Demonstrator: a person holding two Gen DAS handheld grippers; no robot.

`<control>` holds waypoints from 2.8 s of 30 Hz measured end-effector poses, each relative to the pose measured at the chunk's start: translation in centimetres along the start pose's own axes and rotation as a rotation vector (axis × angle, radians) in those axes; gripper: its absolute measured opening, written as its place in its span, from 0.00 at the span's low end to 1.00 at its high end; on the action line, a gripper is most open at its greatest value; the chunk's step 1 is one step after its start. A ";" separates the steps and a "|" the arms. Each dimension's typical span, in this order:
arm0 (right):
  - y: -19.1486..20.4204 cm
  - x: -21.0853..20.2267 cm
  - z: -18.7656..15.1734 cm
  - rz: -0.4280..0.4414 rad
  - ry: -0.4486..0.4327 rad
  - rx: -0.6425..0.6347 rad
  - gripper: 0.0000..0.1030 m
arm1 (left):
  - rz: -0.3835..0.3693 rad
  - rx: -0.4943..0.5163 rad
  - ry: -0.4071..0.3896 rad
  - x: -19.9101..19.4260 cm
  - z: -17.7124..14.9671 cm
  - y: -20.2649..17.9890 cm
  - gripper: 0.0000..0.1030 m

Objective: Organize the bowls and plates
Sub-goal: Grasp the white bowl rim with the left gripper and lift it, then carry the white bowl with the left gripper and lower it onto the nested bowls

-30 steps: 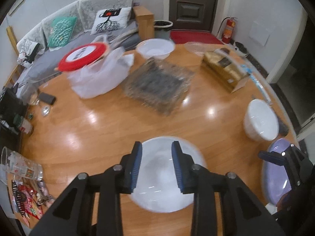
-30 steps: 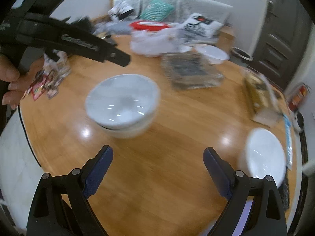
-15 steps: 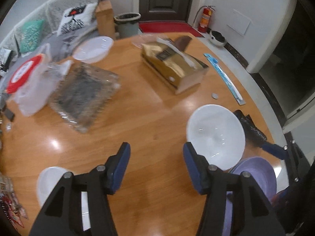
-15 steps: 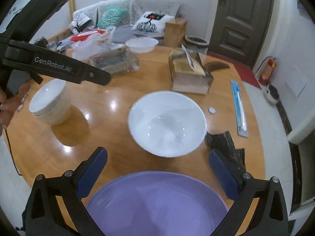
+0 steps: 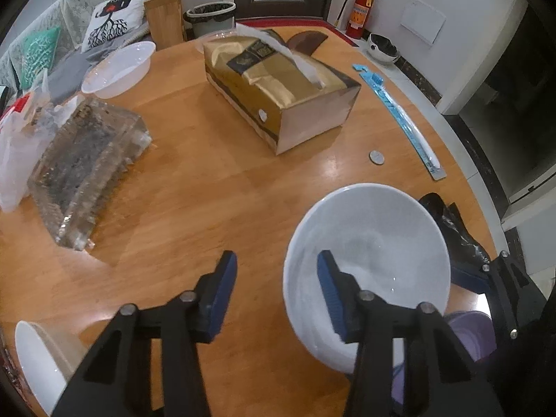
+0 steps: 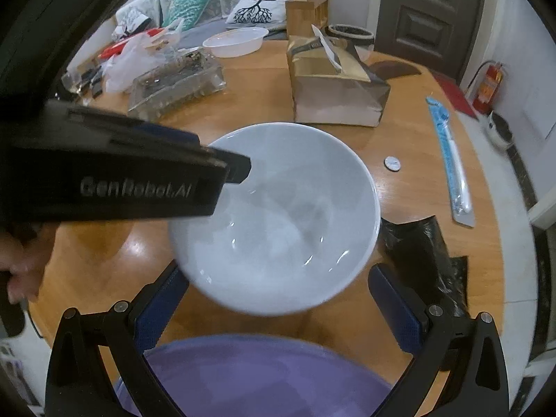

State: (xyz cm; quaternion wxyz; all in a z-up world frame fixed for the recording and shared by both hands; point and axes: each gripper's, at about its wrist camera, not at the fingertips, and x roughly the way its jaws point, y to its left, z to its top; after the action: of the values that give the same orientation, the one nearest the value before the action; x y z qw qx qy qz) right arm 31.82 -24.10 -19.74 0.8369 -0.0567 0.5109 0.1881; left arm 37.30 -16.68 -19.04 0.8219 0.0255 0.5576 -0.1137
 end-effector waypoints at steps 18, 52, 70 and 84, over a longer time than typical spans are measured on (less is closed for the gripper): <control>0.5 1.7 0.7 0.032 -0.018 -0.012 0.92 | -0.012 0.043 -0.004 0.8 -0.5 -1.2 0.11; 13.3 -8.8 1.3 0.015 -0.172 -0.173 0.91 | 0.042 0.047 -0.160 -15.1 -6.8 5.3 0.12; 23.5 -5.3 3.8 0.087 -0.119 -0.286 0.91 | 0.078 -0.057 -0.151 -17.1 -10.9 16.2 0.12; 27.3 -0.9 5.4 0.112 -0.030 -0.344 0.92 | 0.086 -0.082 -0.098 -14.7 -12.0 21.0 0.12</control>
State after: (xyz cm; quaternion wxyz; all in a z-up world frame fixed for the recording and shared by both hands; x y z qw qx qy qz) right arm 25.78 2.43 -13.78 0.8107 -0.1675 0.4610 0.3196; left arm 25.73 8.07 -11.74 0.8526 0.0102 0.5194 -0.0564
